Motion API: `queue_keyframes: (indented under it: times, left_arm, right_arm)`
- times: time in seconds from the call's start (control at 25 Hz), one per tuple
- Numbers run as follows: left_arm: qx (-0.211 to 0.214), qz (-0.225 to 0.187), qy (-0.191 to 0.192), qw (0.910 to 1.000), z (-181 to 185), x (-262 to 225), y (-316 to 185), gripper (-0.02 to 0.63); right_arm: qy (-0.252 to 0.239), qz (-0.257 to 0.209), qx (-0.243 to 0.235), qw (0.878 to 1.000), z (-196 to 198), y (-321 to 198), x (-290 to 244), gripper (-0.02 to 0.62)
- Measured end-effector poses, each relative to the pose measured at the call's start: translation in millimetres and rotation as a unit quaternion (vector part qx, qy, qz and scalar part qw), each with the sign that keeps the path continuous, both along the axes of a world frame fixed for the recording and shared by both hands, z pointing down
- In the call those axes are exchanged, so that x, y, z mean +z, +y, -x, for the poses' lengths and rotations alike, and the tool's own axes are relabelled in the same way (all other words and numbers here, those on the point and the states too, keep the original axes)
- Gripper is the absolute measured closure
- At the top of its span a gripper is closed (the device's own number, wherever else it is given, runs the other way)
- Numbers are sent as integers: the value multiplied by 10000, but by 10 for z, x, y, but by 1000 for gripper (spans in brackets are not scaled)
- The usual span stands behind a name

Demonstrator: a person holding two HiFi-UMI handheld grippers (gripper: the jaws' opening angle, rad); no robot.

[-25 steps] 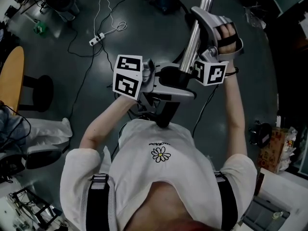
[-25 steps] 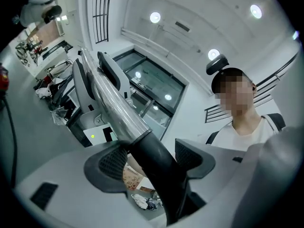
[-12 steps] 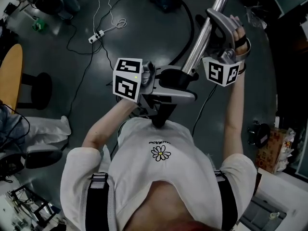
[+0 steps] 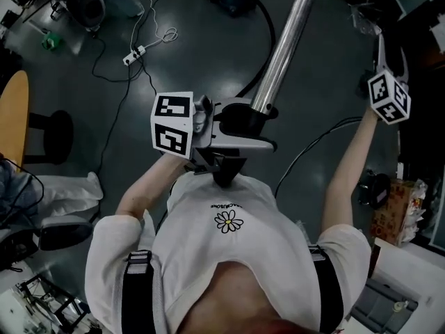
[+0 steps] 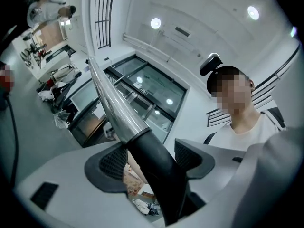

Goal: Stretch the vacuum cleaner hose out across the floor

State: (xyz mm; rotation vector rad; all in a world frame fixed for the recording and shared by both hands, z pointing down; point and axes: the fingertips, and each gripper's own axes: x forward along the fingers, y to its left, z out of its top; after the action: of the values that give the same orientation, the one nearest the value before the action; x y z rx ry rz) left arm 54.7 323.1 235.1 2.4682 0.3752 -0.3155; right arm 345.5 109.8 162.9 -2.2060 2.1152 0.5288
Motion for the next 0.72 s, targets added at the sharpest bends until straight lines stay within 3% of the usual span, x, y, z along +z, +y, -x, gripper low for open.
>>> queue_keyframes:
  times: [0.08,0.16,0.28,0.36,0.44,0.72]
  left_arm:
    - [-154,71,99,9998,79,0,-67,290]
    - [-244,158,186,9994,130,10,-128,291]
    - [-367,158,158,9991,113,48,-152,290]
    - [-435,140,152,9988,94,62,-144,290]
    - [-499,105,171,9986,84,64,-127,290]
    - [-747,0,252,9969,122,15,-71,290]
  right_arm:
    - [-908,-55,-1298,9874,219,261,-21,354]
    - [-1272,8,-2306,9647,725,434,55,354]
    - [-1917,309,-3383,9208,1593,615,265,354]
    - [-2175,448,-3700,9021,2040,738,398,354]
    - [-2250,590,-3723,8985,2313,846,530,354]
    - [-1470,900,-3282,9287,2628,1092,684,356]
